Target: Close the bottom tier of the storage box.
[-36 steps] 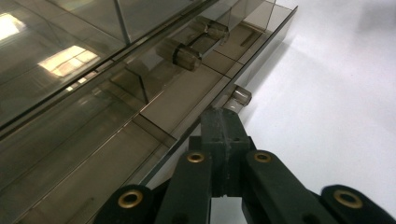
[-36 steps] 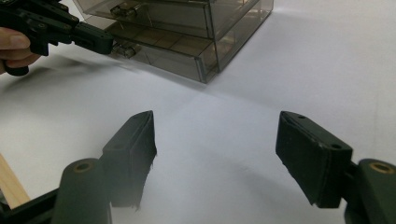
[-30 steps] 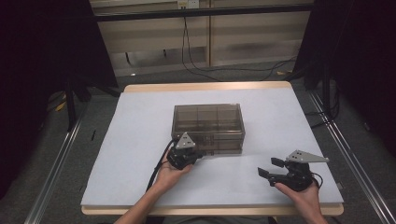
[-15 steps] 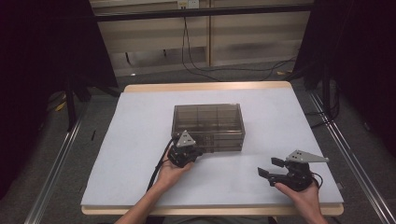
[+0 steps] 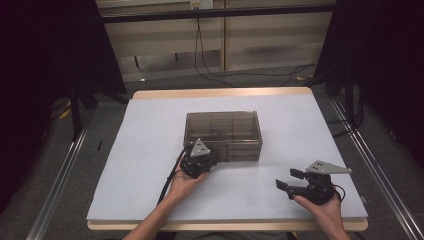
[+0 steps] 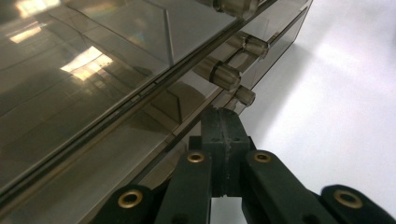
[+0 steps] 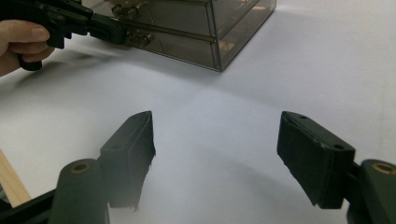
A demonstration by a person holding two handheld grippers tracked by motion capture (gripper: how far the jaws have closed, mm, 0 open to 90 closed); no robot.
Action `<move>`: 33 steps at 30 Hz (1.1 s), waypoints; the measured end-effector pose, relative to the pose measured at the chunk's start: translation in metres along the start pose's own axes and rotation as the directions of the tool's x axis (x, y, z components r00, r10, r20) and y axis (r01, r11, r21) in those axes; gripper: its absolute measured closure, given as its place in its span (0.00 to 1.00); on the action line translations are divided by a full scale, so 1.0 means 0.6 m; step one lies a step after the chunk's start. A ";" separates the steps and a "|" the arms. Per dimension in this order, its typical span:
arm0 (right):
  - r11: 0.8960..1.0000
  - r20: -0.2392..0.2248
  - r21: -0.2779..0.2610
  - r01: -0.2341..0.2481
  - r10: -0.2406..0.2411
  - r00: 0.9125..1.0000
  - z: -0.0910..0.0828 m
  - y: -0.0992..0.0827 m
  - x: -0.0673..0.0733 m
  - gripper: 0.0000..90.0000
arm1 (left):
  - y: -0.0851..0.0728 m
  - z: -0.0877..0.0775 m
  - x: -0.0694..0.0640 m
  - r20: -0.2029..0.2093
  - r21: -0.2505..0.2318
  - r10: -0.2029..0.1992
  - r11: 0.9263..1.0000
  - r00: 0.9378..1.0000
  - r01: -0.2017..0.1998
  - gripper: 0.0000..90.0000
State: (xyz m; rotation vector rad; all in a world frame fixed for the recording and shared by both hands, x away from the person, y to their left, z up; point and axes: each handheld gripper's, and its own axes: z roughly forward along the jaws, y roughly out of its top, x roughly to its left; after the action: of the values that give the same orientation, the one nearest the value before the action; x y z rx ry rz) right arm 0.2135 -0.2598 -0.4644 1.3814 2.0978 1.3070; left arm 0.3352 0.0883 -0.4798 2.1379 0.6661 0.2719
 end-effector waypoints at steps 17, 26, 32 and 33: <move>1.000 0.001 -0.002 -0.002 0.002 1.000 -0.002 0.000 0.000 0.30 | -0.002 -0.003 0.001 0.020 0.000 0.002 1.000 1.000 -0.002 1.00; 1.000 -0.001 -0.005 -0.006 0.006 1.000 -0.002 0.000 -0.001 0.30 | -0.008 -0.034 0.000 0.044 -0.033 0.004 0.999 0.999 -0.003 0.83; 1.000 -0.003 -0.005 -0.005 0.005 1.000 -0.001 0.000 -0.001 0.30 | -0.014 -0.050 -0.002 0.057 -0.039 -0.002 0.999 0.998 0.004 0.65; 1.000 -0.002 -0.005 -0.005 0.005 1.000 -0.002 0.000 -0.001 0.30 | -0.017 -0.053 -0.003 0.054 -0.035 0.004 0.999 0.999 -0.002 0.60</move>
State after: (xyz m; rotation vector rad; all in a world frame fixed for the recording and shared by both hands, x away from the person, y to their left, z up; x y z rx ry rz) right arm 0.2131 -0.2608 -0.4640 1.3841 2.0927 1.3153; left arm 0.3168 0.1138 -0.4686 2.1057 0.6232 0.2253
